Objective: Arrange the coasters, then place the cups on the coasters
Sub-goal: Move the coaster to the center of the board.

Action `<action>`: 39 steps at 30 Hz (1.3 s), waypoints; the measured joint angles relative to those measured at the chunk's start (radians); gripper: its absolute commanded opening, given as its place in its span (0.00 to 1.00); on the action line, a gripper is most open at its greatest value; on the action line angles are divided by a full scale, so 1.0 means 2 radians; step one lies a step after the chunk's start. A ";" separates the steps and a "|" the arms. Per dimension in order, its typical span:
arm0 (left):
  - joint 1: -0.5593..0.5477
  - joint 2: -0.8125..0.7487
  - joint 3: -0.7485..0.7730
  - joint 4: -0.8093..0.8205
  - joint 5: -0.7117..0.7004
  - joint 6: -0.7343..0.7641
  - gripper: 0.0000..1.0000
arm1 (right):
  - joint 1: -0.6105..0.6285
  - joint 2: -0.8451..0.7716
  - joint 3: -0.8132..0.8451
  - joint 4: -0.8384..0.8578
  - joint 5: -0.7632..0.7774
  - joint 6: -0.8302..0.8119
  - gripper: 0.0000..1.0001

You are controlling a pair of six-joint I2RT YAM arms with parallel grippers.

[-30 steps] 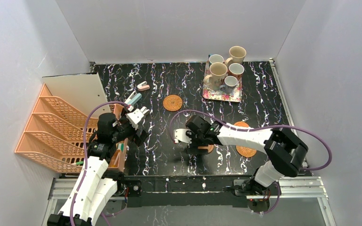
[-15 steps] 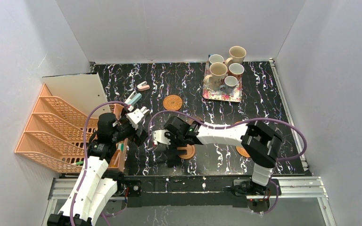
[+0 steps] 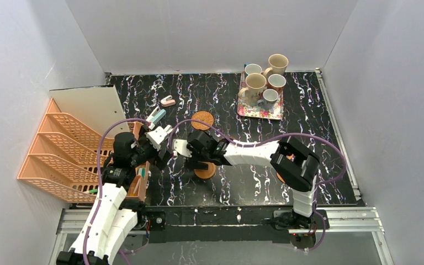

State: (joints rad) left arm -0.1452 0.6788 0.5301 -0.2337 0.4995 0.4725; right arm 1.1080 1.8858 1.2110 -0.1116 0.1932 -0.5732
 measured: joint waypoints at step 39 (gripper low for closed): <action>-0.004 -0.006 0.000 0.000 0.016 -0.002 0.98 | -0.161 -0.055 -0.022 -0.002 -0.030 0.078 0.98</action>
State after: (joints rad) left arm -0.1535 0.6659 0.5297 -0.2329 0.5323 0.4679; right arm 0.7856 1.7756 1.1664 -0.1146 0.1341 -0.4168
